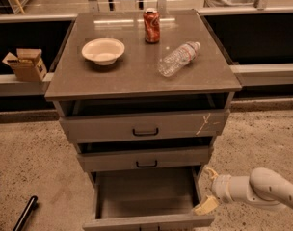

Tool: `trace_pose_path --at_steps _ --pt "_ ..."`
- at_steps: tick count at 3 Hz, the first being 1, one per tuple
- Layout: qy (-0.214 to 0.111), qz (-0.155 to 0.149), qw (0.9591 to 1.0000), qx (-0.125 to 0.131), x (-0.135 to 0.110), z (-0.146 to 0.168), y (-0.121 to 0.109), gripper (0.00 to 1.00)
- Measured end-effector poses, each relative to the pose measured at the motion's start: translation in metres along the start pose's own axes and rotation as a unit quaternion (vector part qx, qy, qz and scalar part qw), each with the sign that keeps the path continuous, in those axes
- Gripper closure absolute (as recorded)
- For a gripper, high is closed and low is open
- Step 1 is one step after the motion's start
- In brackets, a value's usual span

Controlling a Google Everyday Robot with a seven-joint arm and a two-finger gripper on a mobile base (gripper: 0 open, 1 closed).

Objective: Close bottom drawer

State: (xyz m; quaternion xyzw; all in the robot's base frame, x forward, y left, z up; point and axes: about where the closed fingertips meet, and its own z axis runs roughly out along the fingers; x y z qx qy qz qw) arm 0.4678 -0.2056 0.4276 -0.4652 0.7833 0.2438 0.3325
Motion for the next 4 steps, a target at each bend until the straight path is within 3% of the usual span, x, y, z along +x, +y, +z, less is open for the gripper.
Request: trace_pose_path --at_steps 1,2,3,4 --pt "-0.026 -0.058 0.9979 -0.014 0.039 0.03 0.004 0.19" --pt "-0.069 -0.124 0.9884 -0.055 0.058 0.049 0.011 0.42" --pt "-0.085 -0.14 0.9829 -0.084 0.054 0.048 0.025 0.73" --pt "-0.085 -0.14 0.9829 -0.084 0.054 0.048 0.025 0.96"
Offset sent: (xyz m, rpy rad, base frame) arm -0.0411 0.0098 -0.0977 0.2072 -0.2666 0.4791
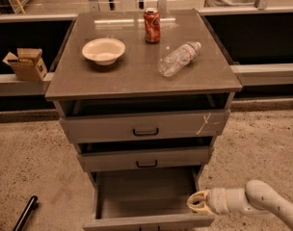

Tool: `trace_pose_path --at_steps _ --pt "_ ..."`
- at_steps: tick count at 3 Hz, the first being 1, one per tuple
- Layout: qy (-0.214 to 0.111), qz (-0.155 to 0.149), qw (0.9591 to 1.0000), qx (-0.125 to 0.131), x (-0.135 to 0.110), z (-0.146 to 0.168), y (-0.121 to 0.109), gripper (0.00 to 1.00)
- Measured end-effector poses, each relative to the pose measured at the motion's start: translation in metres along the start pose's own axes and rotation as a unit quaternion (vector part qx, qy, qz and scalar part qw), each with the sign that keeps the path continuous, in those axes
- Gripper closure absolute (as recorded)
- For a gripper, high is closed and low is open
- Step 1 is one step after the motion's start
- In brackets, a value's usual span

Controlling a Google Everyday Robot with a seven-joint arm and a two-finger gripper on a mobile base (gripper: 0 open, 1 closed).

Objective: Close bottom drawer

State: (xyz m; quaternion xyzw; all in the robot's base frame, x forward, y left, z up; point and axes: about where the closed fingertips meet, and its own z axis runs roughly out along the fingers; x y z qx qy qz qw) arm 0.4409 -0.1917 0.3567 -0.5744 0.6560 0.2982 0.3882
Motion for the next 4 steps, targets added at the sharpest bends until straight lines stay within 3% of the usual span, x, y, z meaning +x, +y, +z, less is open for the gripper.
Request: trace_pose_path --at_steps 1,2,3,4 --pt "0.045 -0.005 0.999 0.001 0.048 0.005 0.022 1.0" --pt "0.094 -0.024 0.9951 -0.017 0.1 0.029 0.055 1.0" --pt "0.134 -0.04 0.9899 -0.023 0.14 0.055 0.068 1.0" --pt "0.118 -0.073 0.9902 -0.018 0.153 0.093 0.061 1.0"
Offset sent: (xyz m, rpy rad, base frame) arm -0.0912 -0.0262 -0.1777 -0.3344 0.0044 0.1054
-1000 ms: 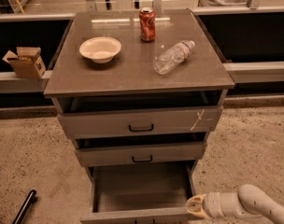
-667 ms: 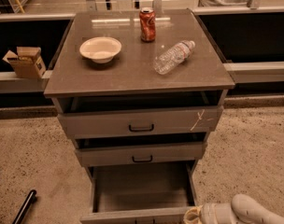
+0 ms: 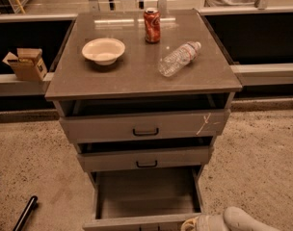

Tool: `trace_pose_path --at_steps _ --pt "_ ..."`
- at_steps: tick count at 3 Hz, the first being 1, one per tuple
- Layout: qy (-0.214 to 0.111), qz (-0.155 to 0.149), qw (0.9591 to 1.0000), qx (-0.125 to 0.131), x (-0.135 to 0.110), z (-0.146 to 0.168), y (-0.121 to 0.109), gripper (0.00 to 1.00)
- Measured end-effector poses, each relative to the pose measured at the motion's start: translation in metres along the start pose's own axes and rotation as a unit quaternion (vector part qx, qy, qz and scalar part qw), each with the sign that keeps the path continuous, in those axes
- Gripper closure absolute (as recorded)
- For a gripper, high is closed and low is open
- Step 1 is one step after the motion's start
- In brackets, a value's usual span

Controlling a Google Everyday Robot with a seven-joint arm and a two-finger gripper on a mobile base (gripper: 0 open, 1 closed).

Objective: Close bottom drawer

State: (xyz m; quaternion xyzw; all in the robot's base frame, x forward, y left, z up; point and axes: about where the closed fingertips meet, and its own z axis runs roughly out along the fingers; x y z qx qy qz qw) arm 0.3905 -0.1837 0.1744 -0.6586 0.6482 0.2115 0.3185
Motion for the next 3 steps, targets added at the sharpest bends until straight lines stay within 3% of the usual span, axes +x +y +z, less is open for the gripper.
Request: trace_pose_path --at_steps 1,2,3 --pt "-0.015 -0.029 0.9994 0.011 -0.009 0.02 -0.011 1.0" --pt "-0.03 -0.036 0.9976 0.052 -0.028 0.031 -0.03 1.0" --pt "-0.041 -0.008 0.9968 0.069 -0.035 0.038 -0.048 1.0"
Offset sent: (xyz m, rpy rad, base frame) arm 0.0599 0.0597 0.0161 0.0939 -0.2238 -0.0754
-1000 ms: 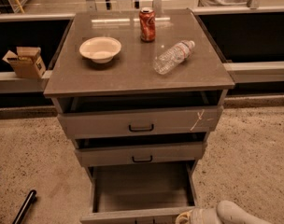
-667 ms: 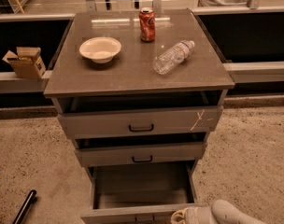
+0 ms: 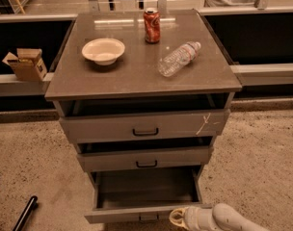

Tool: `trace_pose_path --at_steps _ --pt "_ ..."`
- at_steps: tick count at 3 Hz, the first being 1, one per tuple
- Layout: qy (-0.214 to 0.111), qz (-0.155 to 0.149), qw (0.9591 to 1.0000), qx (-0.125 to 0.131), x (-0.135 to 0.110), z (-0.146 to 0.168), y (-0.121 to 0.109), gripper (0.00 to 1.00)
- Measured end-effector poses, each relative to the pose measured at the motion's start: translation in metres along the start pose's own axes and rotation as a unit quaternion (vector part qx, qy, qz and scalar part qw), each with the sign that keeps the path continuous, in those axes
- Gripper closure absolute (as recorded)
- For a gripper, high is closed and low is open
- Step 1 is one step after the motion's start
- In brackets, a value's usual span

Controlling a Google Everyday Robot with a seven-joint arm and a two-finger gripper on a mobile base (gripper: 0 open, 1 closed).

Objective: Close bottom drawer

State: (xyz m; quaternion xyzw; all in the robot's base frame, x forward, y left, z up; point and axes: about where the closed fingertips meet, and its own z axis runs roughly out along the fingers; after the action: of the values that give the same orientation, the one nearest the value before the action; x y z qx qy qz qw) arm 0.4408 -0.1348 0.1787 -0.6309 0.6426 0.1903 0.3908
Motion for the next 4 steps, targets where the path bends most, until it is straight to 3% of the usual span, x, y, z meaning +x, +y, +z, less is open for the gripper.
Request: trace_pose_path --at_steps 1,2,4 --pt "0.0 0.003 1.0 0.0 0.0 0.0 0.0 1.0" --pt "-0.013 0.021 0.9996 0.016 0.018 0.01 -0.004 1.0" --pt "-0.016 0.052 0.9952 0.081 0.062 0.042 -0.028 1.0"
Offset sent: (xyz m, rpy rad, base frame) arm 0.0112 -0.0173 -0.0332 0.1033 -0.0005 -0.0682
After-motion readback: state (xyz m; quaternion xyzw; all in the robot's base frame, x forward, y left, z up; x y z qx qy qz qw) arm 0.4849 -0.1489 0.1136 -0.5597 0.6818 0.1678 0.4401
